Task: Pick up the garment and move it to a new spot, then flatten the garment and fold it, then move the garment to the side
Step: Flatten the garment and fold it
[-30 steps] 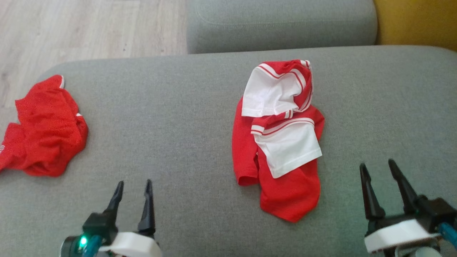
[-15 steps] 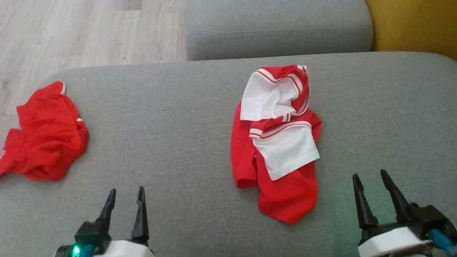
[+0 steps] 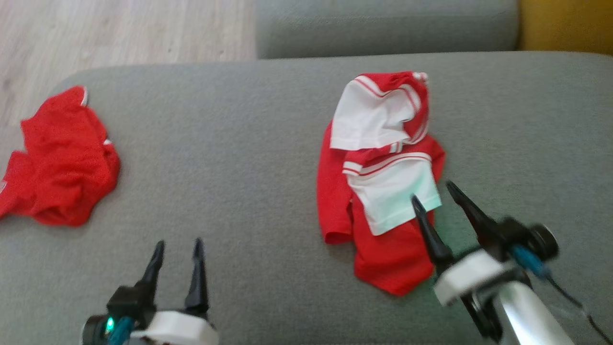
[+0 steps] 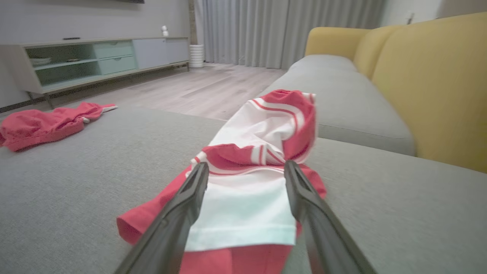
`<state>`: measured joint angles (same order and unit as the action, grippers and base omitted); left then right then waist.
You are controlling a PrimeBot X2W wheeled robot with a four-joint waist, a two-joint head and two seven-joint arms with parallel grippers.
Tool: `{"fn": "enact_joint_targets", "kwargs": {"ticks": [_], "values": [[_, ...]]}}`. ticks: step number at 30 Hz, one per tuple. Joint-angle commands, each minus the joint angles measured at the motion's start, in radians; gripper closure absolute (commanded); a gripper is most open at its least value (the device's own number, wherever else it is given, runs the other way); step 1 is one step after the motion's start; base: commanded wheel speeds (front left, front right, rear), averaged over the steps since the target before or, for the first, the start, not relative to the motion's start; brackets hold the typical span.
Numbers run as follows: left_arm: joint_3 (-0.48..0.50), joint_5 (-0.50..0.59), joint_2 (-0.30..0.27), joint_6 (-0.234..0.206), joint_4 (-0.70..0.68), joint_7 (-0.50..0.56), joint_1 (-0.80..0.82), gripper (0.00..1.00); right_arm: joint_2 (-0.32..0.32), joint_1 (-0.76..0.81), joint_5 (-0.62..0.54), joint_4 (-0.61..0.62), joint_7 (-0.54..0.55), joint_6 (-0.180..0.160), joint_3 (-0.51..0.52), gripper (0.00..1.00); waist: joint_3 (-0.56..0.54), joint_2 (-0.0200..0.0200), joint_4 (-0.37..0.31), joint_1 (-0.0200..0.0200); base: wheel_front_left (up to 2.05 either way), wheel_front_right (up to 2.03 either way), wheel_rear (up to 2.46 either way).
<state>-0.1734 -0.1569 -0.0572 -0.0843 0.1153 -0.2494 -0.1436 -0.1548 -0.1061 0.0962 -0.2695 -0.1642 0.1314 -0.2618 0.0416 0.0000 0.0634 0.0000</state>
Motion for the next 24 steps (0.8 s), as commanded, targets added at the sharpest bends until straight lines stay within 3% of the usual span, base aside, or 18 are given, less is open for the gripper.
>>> {"fn": "enact_joint_targets", "kwargs": {"ticks": [1,11,24], "values": [[0.014,-0.015,0.007,-0.013,-0.038,-0.012,0.060,0.00,-0.005,-0.071,0.012,0.004,0.033,-0.001,-0.042,0.00,0.021,0.0000,0.021,0.0000,0.00,0.00,0.00],[-0.047,-0.053,0.007,-0.049,-0.034,-0.012,0.101,0.00,-0.019,-0.219,0.064,-0.162,0.215,-0.001,-0.199,0.00,0.061,0.0000,0.086,0.0000,0.00,0.00,0.00],[-0.049,-0.060,0.007,-0.066,-0.037,-0.012,0.101,0.00,-0.011,-0.235,0.019,-0.220,0.262,-0.001,-0.146,0.00,0.064,0.0000,0.093,0.0000,0.00,0.00,0.00]]}}
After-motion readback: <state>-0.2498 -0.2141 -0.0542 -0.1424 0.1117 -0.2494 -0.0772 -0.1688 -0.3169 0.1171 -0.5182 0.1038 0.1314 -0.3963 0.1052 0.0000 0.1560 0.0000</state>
